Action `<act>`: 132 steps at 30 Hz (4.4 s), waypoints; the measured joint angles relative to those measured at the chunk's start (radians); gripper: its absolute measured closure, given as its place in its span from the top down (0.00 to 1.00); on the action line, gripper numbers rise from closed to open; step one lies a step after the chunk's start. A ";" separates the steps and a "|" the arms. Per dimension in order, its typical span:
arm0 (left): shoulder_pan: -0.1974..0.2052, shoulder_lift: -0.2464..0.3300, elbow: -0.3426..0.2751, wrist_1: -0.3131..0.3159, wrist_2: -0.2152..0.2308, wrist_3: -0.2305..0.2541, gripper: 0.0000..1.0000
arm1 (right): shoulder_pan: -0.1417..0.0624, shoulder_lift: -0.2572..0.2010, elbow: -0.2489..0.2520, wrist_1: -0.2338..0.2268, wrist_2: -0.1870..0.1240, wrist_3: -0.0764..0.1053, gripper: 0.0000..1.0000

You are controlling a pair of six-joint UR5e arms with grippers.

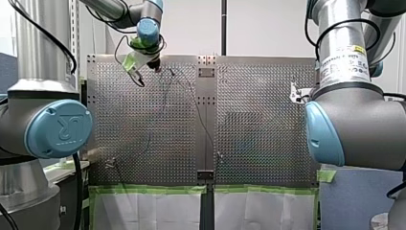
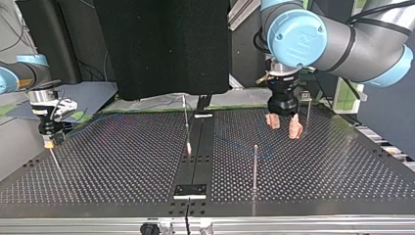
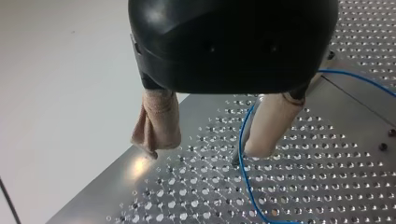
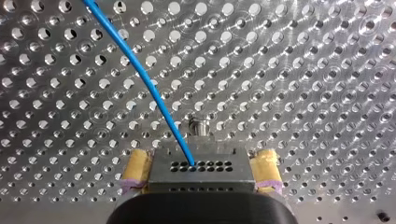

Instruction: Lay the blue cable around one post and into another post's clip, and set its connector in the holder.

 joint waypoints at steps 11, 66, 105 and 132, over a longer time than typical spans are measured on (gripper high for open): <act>-0.013 0.000 0.001 0.003 -0.001 0.100 1.00 | 0.001 0.000 0.000 -0.001 0.000 0.003 0.92; -0.019 0.000 0.001 0.011 -0.007 0.605 1.00 | -0.004 0.000 -0.001 -0.002 -0.001 0.004 0.92; -0.016 0.000 0.001 0.015 -0.016 0.939 1.00 | -0.006 0.000 -0.004 0.003 -0.002 0.004 0.92; -0.033 0.005 -0.063 0.085 -0.003 0.845 1.00 | -0.002 0.000 -0.004 0.003 -0.003 0.001 0.92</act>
